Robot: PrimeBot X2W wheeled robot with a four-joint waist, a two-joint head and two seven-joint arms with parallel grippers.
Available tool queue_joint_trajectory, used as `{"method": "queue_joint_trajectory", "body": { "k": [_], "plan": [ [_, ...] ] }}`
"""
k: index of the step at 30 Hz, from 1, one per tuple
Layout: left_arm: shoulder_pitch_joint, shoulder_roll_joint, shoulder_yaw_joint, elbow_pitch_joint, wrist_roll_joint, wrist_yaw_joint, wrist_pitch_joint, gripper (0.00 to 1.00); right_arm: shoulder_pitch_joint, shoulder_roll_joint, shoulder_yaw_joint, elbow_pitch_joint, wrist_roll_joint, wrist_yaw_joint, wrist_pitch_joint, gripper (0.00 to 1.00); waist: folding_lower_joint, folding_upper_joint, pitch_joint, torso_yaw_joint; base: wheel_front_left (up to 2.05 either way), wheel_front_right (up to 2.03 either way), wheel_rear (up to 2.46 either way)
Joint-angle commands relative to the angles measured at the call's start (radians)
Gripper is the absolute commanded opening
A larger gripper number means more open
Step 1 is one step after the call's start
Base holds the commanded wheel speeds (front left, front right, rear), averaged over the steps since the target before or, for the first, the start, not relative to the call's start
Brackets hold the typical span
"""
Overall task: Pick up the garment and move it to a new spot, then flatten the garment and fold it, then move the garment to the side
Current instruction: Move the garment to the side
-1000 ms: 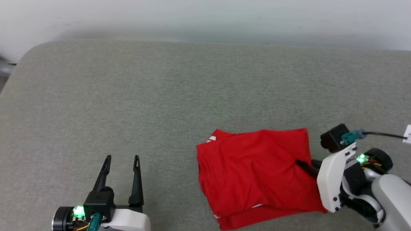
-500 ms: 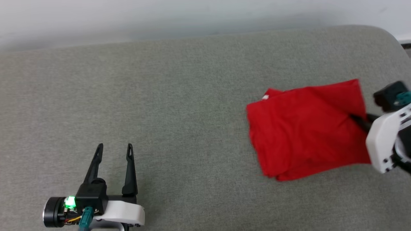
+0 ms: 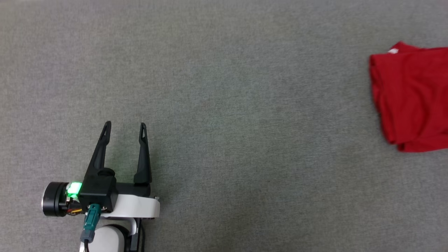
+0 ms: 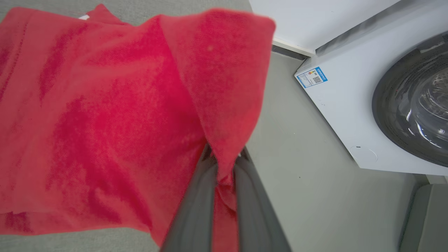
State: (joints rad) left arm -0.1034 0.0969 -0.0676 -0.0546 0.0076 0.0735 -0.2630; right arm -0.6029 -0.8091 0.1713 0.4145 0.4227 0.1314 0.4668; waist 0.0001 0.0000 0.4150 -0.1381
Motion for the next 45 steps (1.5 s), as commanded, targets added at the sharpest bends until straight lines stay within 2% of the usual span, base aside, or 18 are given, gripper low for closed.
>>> {"method": "queue_joint_trajectory", "body": {
  "k": [1, 11, 14, 15, 16, 17, 25, 34, 40, 45],
  "plan": [
    [-0.011, 0.005, -0.004, -0.004, 0.004, 0.001, -0.002, 1.0, -0.018, -0.001, -0.005, 0.008, -0.01, -0.002, -0.004, 0.0, -0.0001, 0.0, 0.031, 0.019, 0.0, 0.0, 0.0],
    [-0.057, 0.006, -0.02, -0.038, 0.004, 0.016, -0.002, 1.0, -0.11, 0.018, -0.2, 0.21, -0.151, -0.002, -0.039, 0.0, -0.0001, 0.0, 0.117, 0.046, 0.0, 0.0, 0.0],
    [-0.065, 0.011, -0.019, -0.037, 0.001, 0.022, -0.002, 1.0, -0.125, 0.05, -0.248, 0.251, -0.178, -0.002, -0.044, 0.0, -0.0001, 0.0, 0.127, 0.05, 0.0, 0.0, 0.0],
    [-0.067, 0.012, -0.018, -0.037, 0.0, 0.023, -0.002, 1.0, -0.13, 0.053, -0.251, 0.254, -0.191, -0.002, -0.051, 0.29, -0.0001, 0.0, 0.128, 0.051, 0.0, 0.0, 0.0],
    [-0.068, 0.013, -0.015, -0.038, -0.001, 0.024, -0.002, 1.0, -0.136, 0.058, -0.262, 0.257, -0.202, -0.002, -0.066, 0.98, -0.0001, 0.0, 0.127, 0.051, 0.0, 0.0, 0.0],
    [-0.066, 0.013, -0.015, -0.036, -0.002, 0.026, -0.002, 1.0, -0.139, 0.067, -0.273, 0.262, -0.209, -0.002, -0.08, 1.0, -0.0001, 0.0, 0.121, 0.052, 0.0, 0.0, 0.0],
    [-0.013, 0.006, -0.015, -0.018, -0.018, 0.037, -0.002, 1.0, -0.065, 0.156, -0.315, 0.217, -0.239, -0.002, -0.234, 1.0, -0.0001, 0.0, -0.004, 0.061, 0.0, 0.0, 0.0],
    [0.086, -0.001, 0.0, -0.004, -0.039, 0.043, -0.002, 1.0, 0.056, 0.273, -0.319, -0.041, -0.26, -0.002, -0.485, 1.0, -0.0001, 0.0, -0.152, 0.074, 0.0, 0.0, 0.0],
    [0.132, -0.005, 0.009, 0.009, -0.045, 0.038, -0.002, 1.0, 0.171, 0.395, -0.317, -0.222, -0.289, -0.002, -0.634, 1.0, -0.0001, 0.0, -0.227, 0.107, 0.0, 0.0, 0.0],
    [0.162, -0.008, 0.02, 0.024, -0.054, 0.031, -0.002, 1.0, 0.276, 0.502, -0.276, -0.33, -0.279, -0.002, -0.691, 1.0, -0.0001, 0.0, -0.278, 0.135, 0.0, 0.0, 0.0]
  ]
}}
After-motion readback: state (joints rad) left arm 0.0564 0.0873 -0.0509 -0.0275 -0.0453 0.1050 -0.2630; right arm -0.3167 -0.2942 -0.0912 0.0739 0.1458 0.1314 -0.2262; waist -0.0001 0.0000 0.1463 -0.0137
